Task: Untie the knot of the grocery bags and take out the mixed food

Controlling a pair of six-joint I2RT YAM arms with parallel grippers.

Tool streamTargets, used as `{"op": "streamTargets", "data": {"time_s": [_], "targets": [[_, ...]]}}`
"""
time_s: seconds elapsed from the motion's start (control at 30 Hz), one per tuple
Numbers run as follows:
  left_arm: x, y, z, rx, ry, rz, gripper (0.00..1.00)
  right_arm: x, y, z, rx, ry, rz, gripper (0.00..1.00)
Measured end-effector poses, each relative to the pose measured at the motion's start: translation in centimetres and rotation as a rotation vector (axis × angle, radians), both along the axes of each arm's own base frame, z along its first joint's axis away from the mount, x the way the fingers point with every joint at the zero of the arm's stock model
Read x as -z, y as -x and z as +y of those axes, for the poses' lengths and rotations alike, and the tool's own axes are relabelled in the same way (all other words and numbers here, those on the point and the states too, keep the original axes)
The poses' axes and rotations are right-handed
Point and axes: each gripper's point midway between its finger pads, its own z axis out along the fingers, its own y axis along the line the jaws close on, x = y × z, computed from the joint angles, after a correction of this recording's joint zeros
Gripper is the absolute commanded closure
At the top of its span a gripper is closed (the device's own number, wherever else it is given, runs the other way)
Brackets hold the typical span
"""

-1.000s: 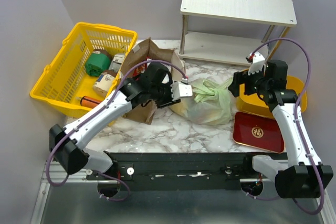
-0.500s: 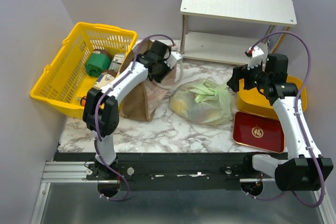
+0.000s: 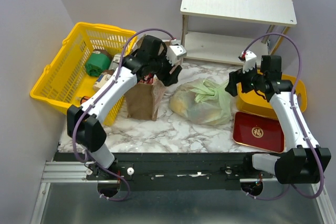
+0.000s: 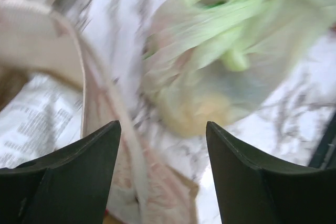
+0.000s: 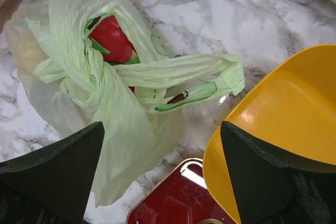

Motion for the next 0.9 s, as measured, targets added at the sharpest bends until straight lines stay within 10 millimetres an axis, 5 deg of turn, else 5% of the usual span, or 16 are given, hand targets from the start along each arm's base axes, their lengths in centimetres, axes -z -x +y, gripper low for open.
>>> {"op": "streamTargets", "data": {"time_s": [0.13, 0.23, 0.33, 0.57, 0.73, 0.8, 0.87, 0.9], "targets": [[-4.1, 4.1, -4.1, 0.182, 0.111, -0.064, 0.21, 2.0, 0.1, 0.5, -0.033, 0.014, 0.067, 0.01], [-4.7, 5.1, -6.6, 0.256, 0.129, -0.087, 0.21, 2.9, 0.2, 1.0, -0.057, 0.016, 0.099, 0.02], [-2.4, 4.6, -8.8, 0.292, 0.101, -0.059, 0.23, 3.2, 0.3, 1.5, -0.079, 0.014, 0.11, 0.04], [7.6, 2.2, -10.3, 0.292, -0.04, 0.092, 0.27, 3.8, 0.8, 2.7, -0.131, 0.004, 0.123, 0.12], [10.2, 1.1, -10.9, 0.302, -0.083, 0.122, 0.6, 5.3, 2.1, 3.5, -0.177, -0.008, 0.159, 0.42], [10.1, 0.9, -11.0, 0.306, -0.087, 0.111, 0.72, 5.9, 2.7, 3.6, -0.188, -0.013, 0.173, 0.68], [9.9, 0.8, -10.9, 0.313, -0.089, 0.1, 0.99, 6.4, 3.4, 3.7, -0.2, -0.017, 0.183, 0.84], [9.9, 0.7, -10.8, 0.315, -0.091, 0.096, 1.0, 6.5, 3.7, 3.8, -0.202, -0.021, 0.185, 1.0]]}}
